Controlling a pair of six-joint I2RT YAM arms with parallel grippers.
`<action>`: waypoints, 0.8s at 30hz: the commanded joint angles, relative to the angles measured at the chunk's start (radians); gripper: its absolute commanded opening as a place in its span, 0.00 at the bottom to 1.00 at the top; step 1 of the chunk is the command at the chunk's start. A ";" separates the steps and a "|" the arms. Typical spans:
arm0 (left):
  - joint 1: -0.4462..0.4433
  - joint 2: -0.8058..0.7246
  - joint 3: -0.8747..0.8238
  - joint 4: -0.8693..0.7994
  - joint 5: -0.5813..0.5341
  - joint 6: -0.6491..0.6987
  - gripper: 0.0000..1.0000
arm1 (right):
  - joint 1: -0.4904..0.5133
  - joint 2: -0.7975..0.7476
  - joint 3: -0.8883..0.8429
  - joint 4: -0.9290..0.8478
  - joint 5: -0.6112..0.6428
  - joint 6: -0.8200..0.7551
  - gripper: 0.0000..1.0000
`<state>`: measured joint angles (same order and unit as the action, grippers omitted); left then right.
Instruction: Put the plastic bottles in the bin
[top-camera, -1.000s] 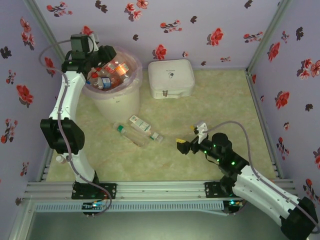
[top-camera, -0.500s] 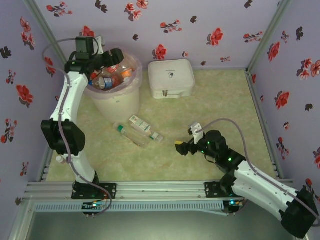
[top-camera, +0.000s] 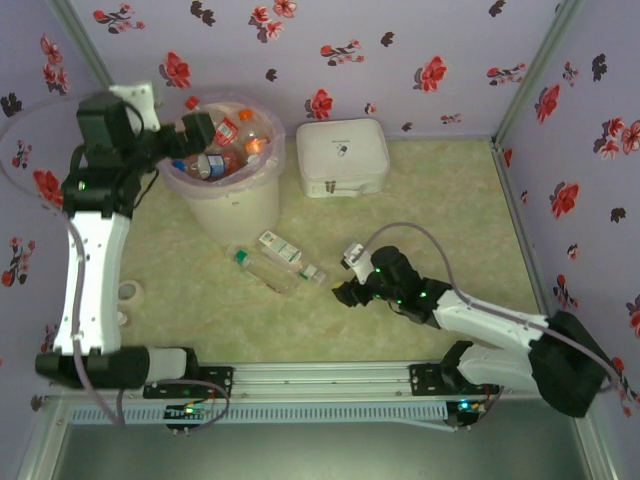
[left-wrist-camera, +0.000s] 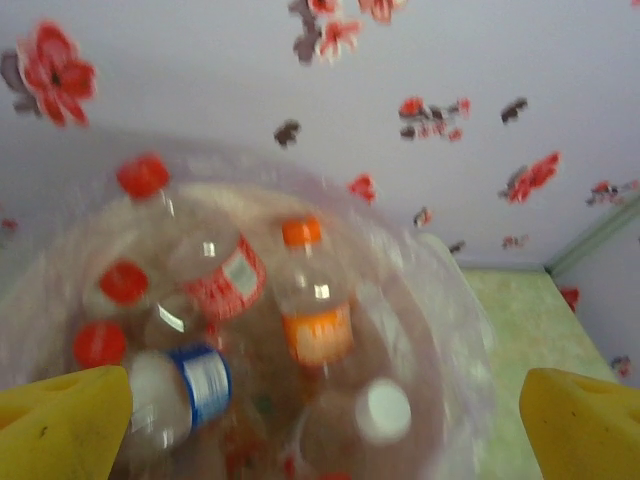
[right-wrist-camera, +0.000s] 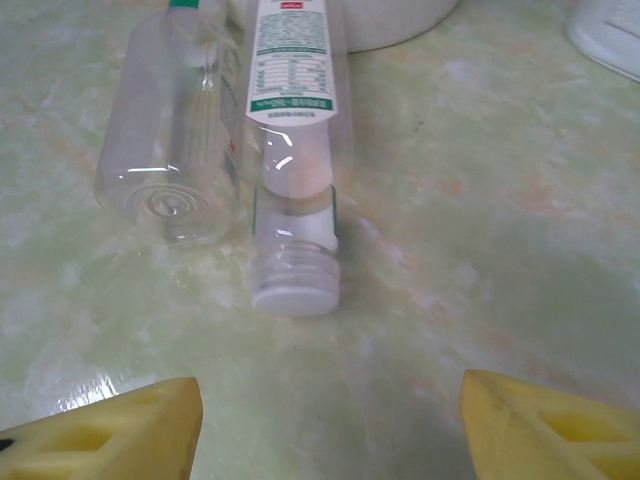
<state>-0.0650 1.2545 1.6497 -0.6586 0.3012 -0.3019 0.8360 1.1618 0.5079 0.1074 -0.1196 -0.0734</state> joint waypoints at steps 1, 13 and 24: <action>0.000 -0.132 -0.204 0.022 0.094 -0.084 1.00 | 0.023 0.114 0.086 0.062 -0.035 -0.059 0.70; -0.015 -0.464 -0.498 -0.122 0.088 -0.186 0.98 | 0.029 0.430 0.237 0.095 -0.062 -0.061 0.72; -0.015 -0.507 -0.436 -0.171 -0.001 -0.191 0.96 | 0.028 0.556 0.326 0.073 -0.078 -0.042 0.55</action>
<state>-0.0738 0.7551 1.1980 -0.8280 0.3138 -0.4698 0.8577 1.7039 0.8036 0.1734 -0.1879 -0.1215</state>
